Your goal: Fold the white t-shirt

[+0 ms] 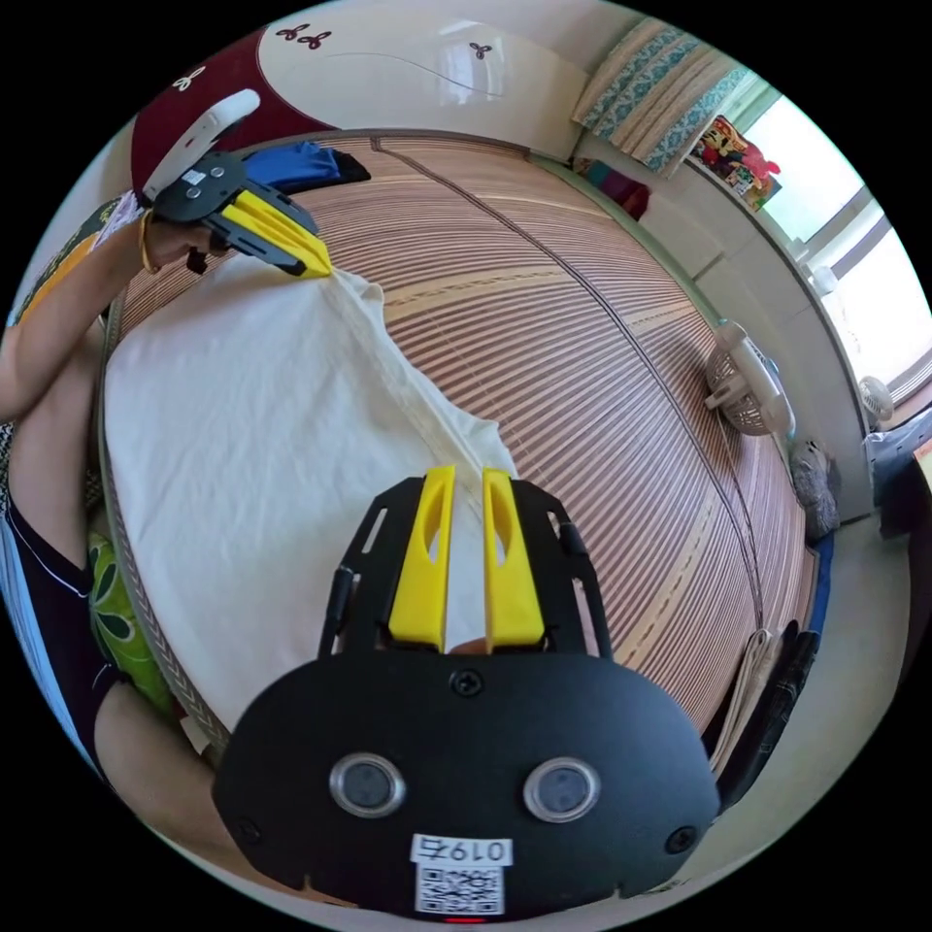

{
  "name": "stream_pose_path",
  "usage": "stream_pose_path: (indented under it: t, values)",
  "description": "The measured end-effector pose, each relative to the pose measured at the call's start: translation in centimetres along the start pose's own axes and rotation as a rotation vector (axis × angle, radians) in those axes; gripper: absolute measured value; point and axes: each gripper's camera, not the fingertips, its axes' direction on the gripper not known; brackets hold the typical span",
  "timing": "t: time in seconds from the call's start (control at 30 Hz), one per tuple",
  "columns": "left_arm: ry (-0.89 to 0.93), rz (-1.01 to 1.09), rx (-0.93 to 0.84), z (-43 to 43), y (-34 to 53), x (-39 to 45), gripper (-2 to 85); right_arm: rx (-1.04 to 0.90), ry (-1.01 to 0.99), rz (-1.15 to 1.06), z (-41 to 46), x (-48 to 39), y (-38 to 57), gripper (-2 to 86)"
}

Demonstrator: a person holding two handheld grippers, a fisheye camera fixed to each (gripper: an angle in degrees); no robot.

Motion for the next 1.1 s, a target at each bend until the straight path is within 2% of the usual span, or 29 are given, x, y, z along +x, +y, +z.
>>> stream_pose_path:
  t: [0.23,0.43,0.7,0.9,1.1]
  values:
    - [-0.003,0.007,0.003,-0.5,0.2,0.2,1.3,-0.032,0.028,-0.017,1.0,-0.2,0.5,4.9]
    - [-0.012,0.004,0.001,-1.0,0.3,0.5,1.3,0.001,0.044,0.002,1.0,-0.4,1.8,-0.5]
    - [-0.041,0.019,-0.01,-1.6,0.2,1.2,1.3,-0.003,0.026,0.005,0.0,1.1,2.2,-0.9]
    - [-0.009,-0.008,0.003,-2.0,0.5,0.4,1.3,0.002,-0.005,0.077,1.4,2.2,3.4,-0.2]
    - [-0.014,-0.008,0.004,-2.5,0.7,0.4,1.3,0.014,0.028,0.082,-0.1,2.3,3.9,6.1]
